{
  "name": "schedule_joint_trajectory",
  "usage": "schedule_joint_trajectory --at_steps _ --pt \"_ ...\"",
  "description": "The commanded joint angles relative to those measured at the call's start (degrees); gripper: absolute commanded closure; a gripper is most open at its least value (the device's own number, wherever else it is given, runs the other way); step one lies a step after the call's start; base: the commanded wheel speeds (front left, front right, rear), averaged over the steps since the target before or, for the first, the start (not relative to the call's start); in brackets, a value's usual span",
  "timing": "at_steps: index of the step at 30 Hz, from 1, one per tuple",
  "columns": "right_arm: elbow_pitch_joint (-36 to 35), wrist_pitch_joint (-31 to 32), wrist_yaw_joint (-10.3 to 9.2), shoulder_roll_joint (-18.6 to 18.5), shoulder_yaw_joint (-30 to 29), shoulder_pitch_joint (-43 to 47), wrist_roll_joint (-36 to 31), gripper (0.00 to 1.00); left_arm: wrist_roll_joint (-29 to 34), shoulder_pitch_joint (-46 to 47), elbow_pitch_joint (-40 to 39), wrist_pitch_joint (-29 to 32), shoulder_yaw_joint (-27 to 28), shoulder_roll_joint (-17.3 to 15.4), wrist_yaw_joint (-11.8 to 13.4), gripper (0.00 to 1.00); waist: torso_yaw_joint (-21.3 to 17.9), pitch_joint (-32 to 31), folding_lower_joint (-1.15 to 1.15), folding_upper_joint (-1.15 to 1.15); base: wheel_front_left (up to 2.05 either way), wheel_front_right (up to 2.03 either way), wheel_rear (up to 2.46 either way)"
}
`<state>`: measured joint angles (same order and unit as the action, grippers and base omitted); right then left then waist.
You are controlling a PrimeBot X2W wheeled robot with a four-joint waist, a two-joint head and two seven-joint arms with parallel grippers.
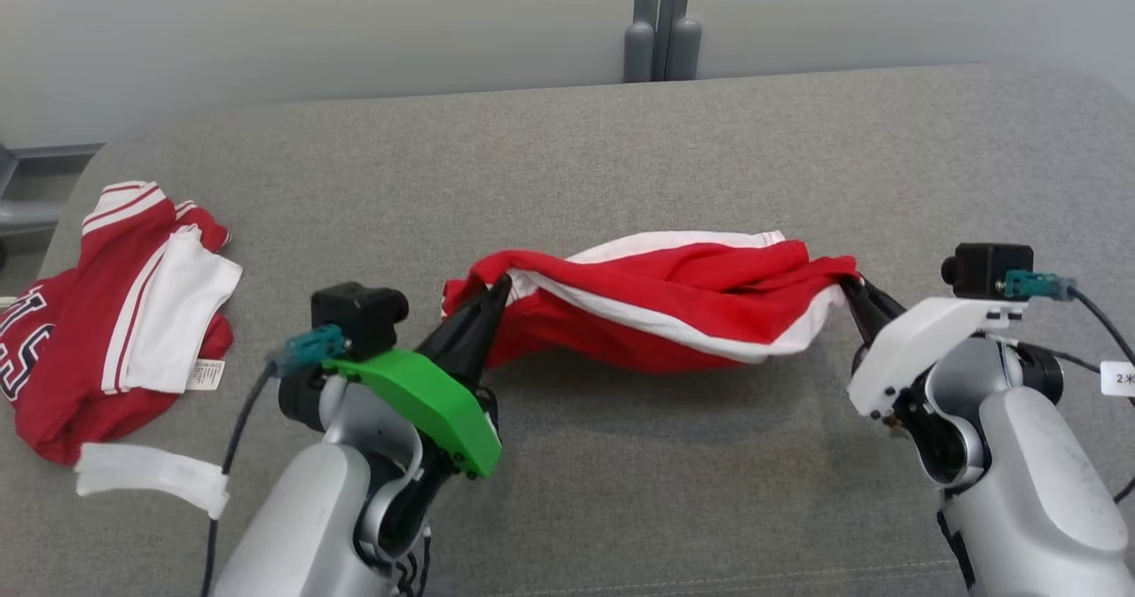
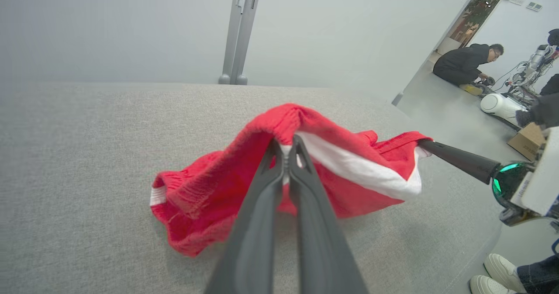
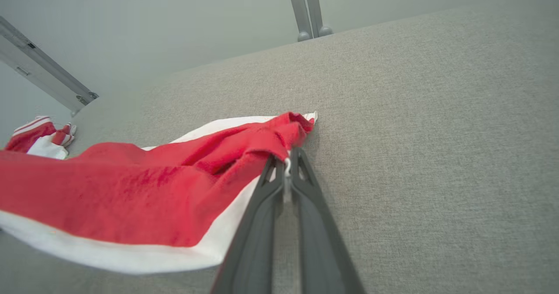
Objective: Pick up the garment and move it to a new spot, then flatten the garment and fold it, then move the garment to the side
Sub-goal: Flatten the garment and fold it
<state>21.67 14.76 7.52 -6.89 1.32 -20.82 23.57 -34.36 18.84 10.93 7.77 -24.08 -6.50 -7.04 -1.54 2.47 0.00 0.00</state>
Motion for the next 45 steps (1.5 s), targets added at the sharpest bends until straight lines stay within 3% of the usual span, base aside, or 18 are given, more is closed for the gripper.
schedule_joint_trajectory --at_steps 1,6,14,23,28,32,38,45 --pt "-0.6 0.5 -0.06 0.5 -0.7 -1.7 0.9 1.0 -0.3 2.2 -0.5 0.1 0.8 -0.7 0.1 1.0 -1.1 -1.4 0.0 0.0 0.0 0.0 0.0" --pt "0.3 2.0 -0.05 3.2 -5.8 -5.5 5.2 1.0 0.8 7.7 0.0 -0.5 2.3 -1.6 0.5 1.0 -1.8 -1.9 0.0 0.0 0.0 0.0 0.0" --pt "4.0 4.4 -0.04 4.0 -13.4 -7.5 8.9 1.0 -0.6 11.9 1.8 -2.0 3.3 0.3 1.4 1.0 -1.7 -2.2 0.0 0.0 0.0 0.0 0.0" --pt "12.1 8.4 -0.03 4.0 -8.9 -17.0 22.0 1.0 -3.2 20.0 5.9 0.5 4.7 0.2 0.9 1.0 -4.6 2.9 0.0 0.0 0.0 0.0 0.0" --pt "20.7 6.9 -0.03 4.0 -4.9 -30.3 26.3 1.0 -4.8 31.6 10.1 2.7 6.7 -2.4 0.2 1.0 -6.5 9.2 0.0 0.0 0.0 0.0 0.0" --pt "29.1 2.4 -0.03 4.0 -2.5 -45.8 28.0 1.0 -6.5 44.8 12.8 4.1 9.3 -6.3 -0.2 1.0 -8.1 16.5 0.0 0.0 0.0 0.0 0.0" --pt "38.8 -7.1 -0.07 3.9 -1.1 -61.9 27.3 1.0 -6.5 57.7 15.8 1.3 11.4 -8.9 -0.3 1.0 -9.0 22.1 0.0 0.0 0.0 0.0 0.0" --pt "42.3 -22.8 -0.15 3.5 0.2 -73.4 26.1 1.0 -7.8 66.9 18.6 -9.8 15.8 -7.4 -0.2 1.0 -9.4 24.5 0.0 0.0 0.0 0.0 0.0"
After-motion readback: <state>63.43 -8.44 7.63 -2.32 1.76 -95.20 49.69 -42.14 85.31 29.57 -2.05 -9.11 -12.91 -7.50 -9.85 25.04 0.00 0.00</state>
